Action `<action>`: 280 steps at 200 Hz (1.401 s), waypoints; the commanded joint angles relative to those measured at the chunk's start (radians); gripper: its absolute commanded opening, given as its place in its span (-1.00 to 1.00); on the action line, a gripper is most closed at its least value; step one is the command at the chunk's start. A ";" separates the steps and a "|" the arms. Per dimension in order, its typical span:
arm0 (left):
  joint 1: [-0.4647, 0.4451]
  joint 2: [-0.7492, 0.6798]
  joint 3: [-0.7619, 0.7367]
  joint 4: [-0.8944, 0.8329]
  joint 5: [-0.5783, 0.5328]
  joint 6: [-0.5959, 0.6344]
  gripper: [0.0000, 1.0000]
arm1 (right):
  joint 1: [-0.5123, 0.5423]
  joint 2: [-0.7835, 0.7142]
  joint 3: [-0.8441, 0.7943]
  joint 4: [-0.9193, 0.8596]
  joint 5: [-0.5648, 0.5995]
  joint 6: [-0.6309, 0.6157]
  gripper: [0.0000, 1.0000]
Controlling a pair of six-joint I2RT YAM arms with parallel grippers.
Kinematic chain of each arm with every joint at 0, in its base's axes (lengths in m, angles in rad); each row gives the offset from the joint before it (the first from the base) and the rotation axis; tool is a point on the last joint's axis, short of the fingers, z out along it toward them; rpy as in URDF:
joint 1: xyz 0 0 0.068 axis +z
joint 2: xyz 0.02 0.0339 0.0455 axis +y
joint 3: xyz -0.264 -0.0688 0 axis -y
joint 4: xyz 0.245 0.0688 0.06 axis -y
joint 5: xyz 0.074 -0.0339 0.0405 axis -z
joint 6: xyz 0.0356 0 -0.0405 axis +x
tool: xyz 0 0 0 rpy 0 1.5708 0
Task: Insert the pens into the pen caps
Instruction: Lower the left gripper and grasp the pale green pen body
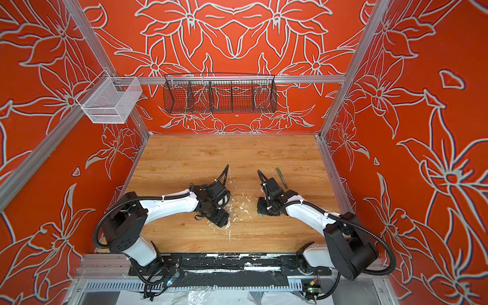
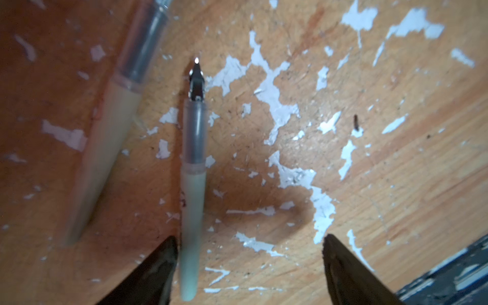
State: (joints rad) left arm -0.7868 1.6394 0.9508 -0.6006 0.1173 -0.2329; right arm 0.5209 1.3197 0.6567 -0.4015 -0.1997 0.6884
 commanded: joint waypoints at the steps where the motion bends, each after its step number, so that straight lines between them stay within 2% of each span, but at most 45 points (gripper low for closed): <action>1: -0.006 -0.009 -0.010 -0.038 -0.046 -0.032 0.51 | -0.007 -0.006 -0.019 0.018 -0.012 -0.001 -0.83; 20: -0.006 0.005 0.005 -0.046 -0.115 -0.054 0.44 | -0.008 -0.002 -0.019 0.023 -0.018 -0.001 -0.83; 32: -0.005 0.011 0.014 -0.048 -0.121 -0.054 0.41 | -0.008 -0.001 -0.019 0.022 -0.020 -0.001 -0.84; 67: -0.006 0.008 0.006 -0.047 -0.130 -0.072 0.00 | -0.009 -0.013 -0.020 0.016 -0.017 -0.001 -0.83; 124: -0.006 -0.020 -0.037 -0.050 -0.117 -0.096 -0.02 | -0.009 -0.019 -0.018 0.036 -0.033 0.003 -0.83; 155: -0.006 -0.030 -0.046 -0.034 -0.137 -0.098 -0.24 | -0.010 -0.012 -0.016 0.053 -0.033 0.006 -0.83; 241: -0.006 -0.005 -0.033 -0.007 -0.157 -0.102 -0.60 | -0.010 -0.038 -0.021 0.057 -0.025 0.012 -0.83; 280: -0.012 -0.011 -0.013 0.006 -0.115 -0.090 -0.71 | -0.011 -0.043 -0.014 0.063 -0.024 0.015 -0.83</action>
State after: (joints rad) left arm -0.7876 1.6260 0.9173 -0.5964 -0.0170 -0.3191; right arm 0.5163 1.2903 0.6525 -0.3389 -0.2356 0.6891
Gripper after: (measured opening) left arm 0.165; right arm 0.142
